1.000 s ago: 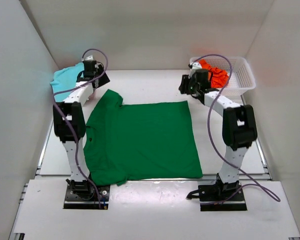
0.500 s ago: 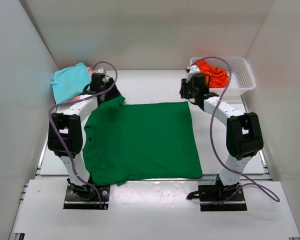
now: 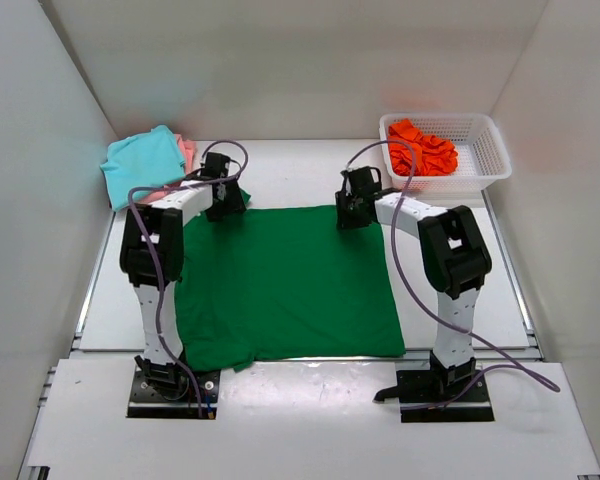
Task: Fold and stack the t-shirts
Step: Flatten out the tshirt
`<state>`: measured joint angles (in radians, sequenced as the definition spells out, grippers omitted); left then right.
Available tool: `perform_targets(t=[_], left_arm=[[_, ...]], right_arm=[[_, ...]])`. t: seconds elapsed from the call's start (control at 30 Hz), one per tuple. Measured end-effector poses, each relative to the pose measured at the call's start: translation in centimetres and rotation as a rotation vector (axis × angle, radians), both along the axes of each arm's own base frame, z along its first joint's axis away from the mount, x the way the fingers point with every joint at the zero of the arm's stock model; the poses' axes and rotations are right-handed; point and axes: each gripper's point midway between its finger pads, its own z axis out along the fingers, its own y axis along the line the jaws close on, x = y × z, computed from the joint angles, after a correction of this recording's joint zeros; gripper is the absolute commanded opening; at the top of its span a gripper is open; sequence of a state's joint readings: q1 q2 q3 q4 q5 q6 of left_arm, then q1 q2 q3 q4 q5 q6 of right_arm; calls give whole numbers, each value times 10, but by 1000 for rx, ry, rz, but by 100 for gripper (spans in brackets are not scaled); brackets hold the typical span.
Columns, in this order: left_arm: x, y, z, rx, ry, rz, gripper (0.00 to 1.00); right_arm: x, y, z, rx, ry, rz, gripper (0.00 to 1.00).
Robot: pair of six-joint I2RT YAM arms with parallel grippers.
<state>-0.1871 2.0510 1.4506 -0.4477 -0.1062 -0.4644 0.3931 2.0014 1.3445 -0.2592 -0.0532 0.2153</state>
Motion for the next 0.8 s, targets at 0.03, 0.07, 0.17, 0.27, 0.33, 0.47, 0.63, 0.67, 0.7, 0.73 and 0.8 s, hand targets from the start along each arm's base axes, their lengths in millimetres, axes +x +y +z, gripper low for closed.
perform_targets(t=[0.03, 0.07, 0.17, 0.27, 0.33, 0.47, 0.63, 0.67, 0.7, 0.73, 0.8], left_arm=[[4, 0, -3, 4, 10, 2, 71], [7, 1, -8, 16, 30, 4, 72], [24, -1, -7, 28, 55, 5, 72], [54, -3, -6, 32, 69, 4, 73], [85, -6, -4, 28, 56, 1, 73], [129, -10, -2, -2, 5, 2, 73], [138, -7, -1, -96, -3, 19, 83], [138, -8, 0, -125, -7, 22, 83], [137, -8, 2, -142, -10, 21, 84], [138, -9, 2, -157, -13, 20, 84], [140, -10, 5, -182, -23, 15, 84]], right_arm=[[1, 1, -4, 0, 18, -10, 34], [5, 3, -3, 2, 28, -18, 34], [19, 7, -3, -11, 62, -34, 34], [46, 14, -3, -14, 90, -44, 35], [70, 20, -2, -6, 99, -48, 37], [107, 21, 0, 14, 107, -62, 37], [127, 7, 1, 57, 127, -100, 36], [127, 1, 1, 60, 135, -113, 36], [128, -4, 0, 64, 141, -128, 37], [130, -10, 0, 67, 144, -143, 36], [134, -21, 0, 71, 141, -164, 36]])
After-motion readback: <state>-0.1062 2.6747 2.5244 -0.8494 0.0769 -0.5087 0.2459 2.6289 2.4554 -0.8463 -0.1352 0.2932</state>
